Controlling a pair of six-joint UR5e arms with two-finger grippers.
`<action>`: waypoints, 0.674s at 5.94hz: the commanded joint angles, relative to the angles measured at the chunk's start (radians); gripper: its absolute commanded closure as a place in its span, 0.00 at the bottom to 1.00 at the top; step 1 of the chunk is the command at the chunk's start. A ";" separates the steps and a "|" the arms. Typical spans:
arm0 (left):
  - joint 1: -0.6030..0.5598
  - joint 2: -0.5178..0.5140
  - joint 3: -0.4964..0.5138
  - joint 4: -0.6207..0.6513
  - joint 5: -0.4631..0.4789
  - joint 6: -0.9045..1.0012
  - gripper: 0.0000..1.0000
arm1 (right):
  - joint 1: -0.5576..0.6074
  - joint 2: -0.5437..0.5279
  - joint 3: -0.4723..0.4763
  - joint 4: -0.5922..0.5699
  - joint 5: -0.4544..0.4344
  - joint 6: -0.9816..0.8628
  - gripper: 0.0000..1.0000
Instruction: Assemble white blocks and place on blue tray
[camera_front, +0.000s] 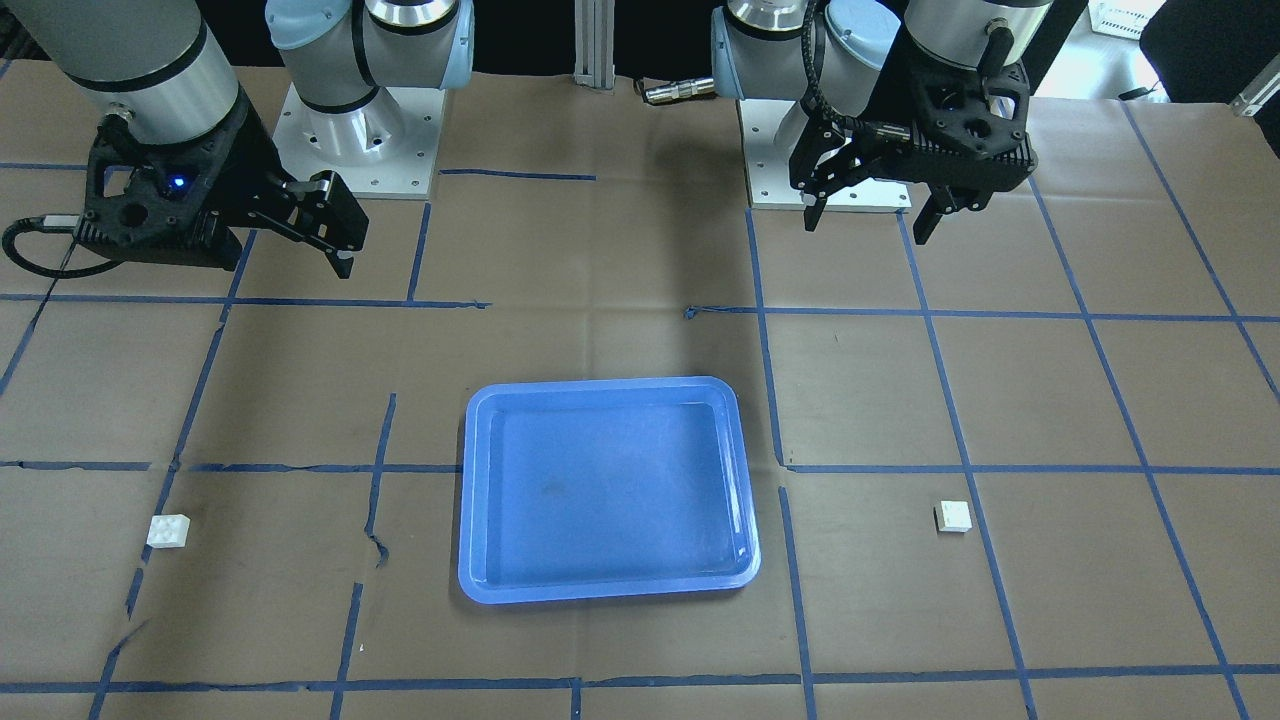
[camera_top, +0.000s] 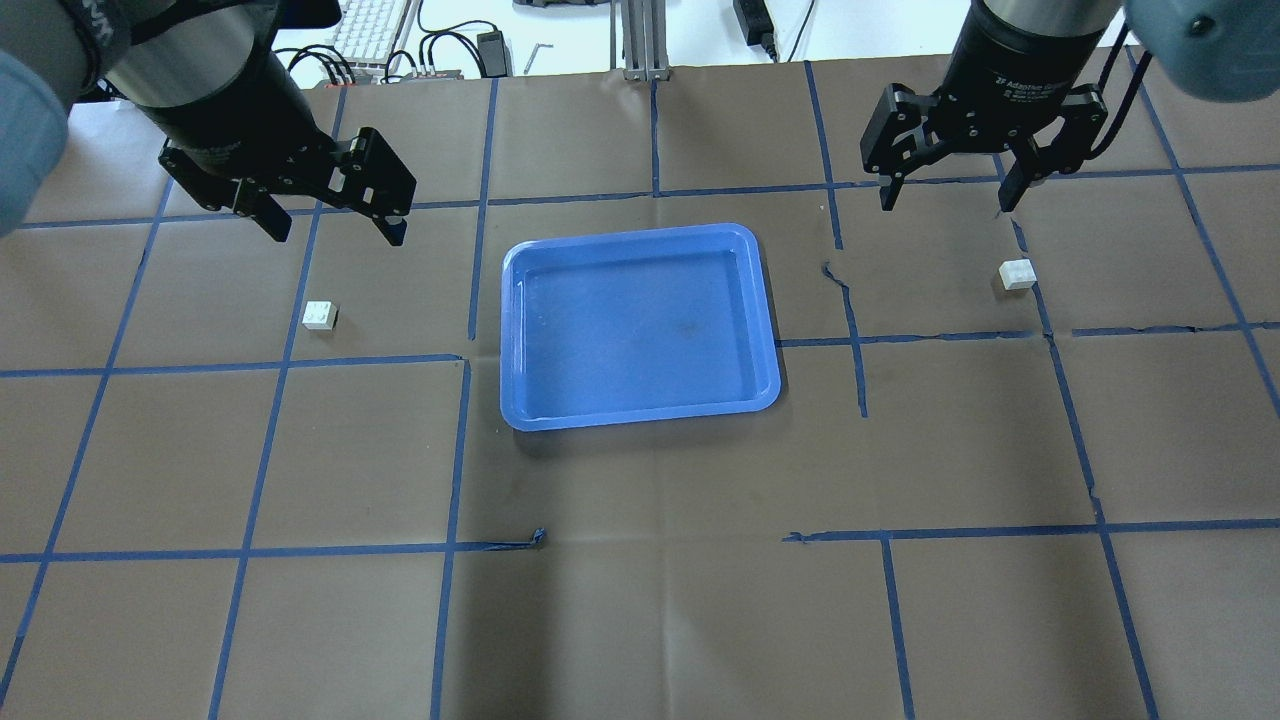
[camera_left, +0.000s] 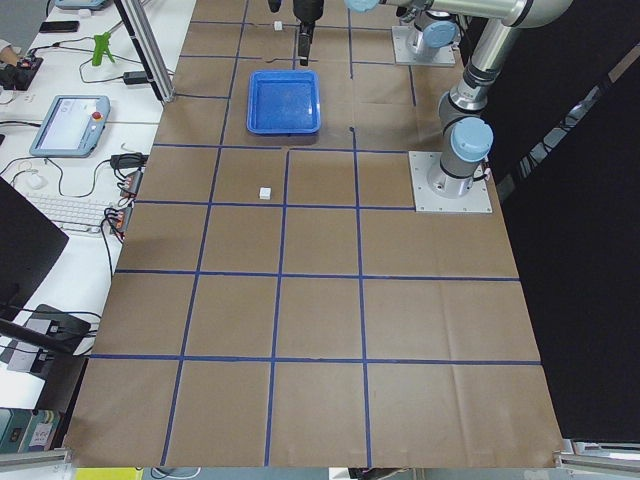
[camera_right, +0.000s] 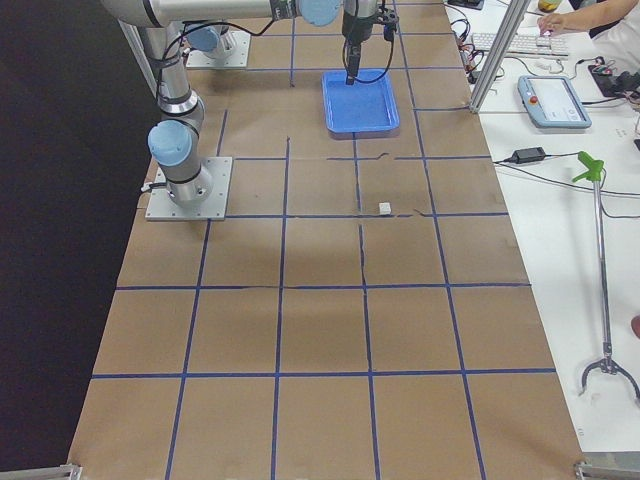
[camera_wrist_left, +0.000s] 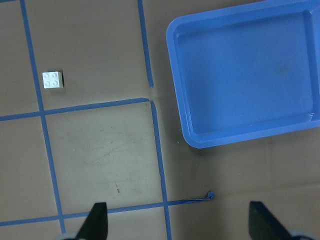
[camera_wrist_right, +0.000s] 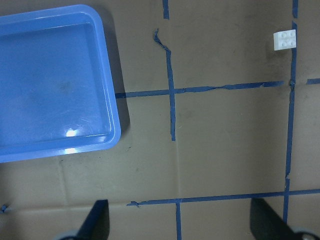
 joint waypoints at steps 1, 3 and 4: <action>0.004 0.001 -0.002 0.002 -0.002 0.000 0.01 | 0.000 0.000 0.000 0.001 0.000 0.000 0.00; 0.007 0.001 -0.005 -0.006 0.013 0.002 0.01 | 0.000 0.000 0.000 0.000 0.000 -0.002 0.00; 0.010 0.002 -0.004 -0.008 0.017 0.002 0.01 | 0.000 0.001 0.000 0.000 0.000 0.008 0.00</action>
